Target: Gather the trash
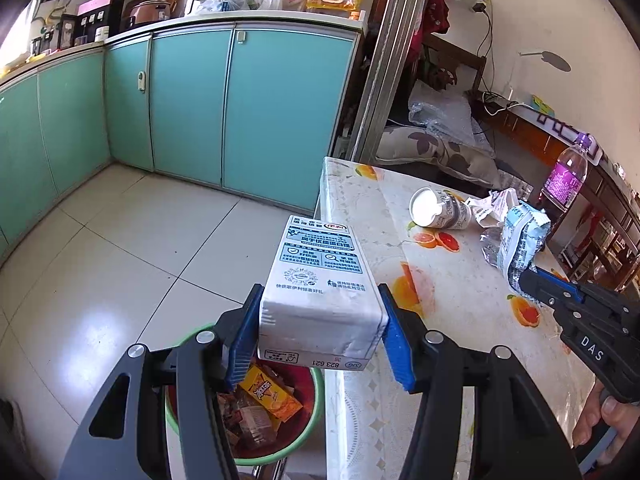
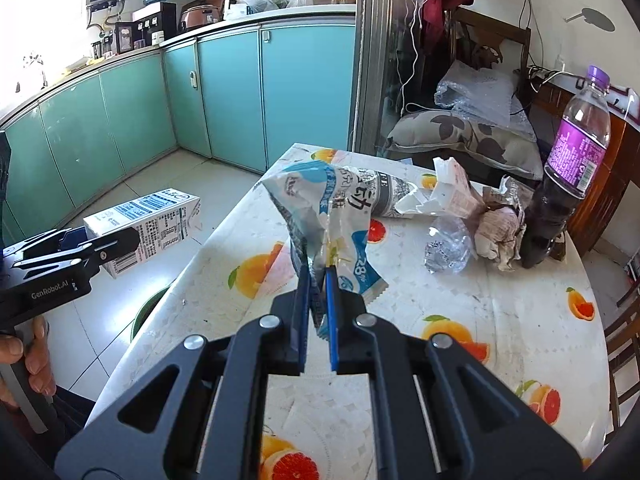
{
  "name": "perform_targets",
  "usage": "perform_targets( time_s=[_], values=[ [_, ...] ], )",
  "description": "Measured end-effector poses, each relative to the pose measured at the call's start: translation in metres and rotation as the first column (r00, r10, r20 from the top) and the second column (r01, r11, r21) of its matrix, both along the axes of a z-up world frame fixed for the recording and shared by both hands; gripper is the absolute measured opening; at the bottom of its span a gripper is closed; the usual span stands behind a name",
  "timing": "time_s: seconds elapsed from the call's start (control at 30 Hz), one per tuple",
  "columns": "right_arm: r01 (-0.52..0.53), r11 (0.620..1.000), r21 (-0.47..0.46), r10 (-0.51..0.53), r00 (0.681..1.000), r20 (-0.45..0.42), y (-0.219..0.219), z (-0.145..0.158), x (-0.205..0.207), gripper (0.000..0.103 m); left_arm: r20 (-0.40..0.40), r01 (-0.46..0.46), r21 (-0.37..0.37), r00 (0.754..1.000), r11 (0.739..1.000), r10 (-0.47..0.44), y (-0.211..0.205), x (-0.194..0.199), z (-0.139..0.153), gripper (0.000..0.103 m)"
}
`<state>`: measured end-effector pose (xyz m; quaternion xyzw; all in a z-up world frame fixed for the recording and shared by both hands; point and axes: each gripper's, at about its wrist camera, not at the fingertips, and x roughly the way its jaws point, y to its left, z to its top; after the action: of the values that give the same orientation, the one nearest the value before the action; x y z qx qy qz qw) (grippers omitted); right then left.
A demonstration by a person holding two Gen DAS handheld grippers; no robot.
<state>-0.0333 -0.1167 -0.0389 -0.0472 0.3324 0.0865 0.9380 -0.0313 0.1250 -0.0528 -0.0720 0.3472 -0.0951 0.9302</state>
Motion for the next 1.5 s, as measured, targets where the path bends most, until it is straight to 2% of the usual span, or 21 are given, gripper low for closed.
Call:
perform_targets(
  time_s=[0.33,0.67,1.03,1.5],
  values=[
    [-0.065,0.998,-0.026,0.065,0.998,0.003,0.03,0.005,0.007,0.008,-0.057,-0.065,0.007,0.996,0.998,0.065,0.033,0.005,-0.022,0.053],
    [-0.164,0.986,0.028,0.165,0.986,-0.036,0.063,0.004,0.019,0.008,-0.093,-0.104,0.015,0.99,0.994,0.105,0.045,0.009,-0.037,0.053],
    [-0.278,0.959,0.059,0.283,0.953,-0.105,0.108,-0.005,0.035,0.008,-0.147,-0.125,0.033,0.981,0.992,0.129,0.053,0.014,-0.057,0.053],
    [-0.32,0.936,0.144,0.345,0.916,-0.203,0.132,-0.025,0.054,0.008,-0.175,-0.161,0.001,0.972,0.987,0.159,0.067,0.015,-0.065,0.053]
  ],
)
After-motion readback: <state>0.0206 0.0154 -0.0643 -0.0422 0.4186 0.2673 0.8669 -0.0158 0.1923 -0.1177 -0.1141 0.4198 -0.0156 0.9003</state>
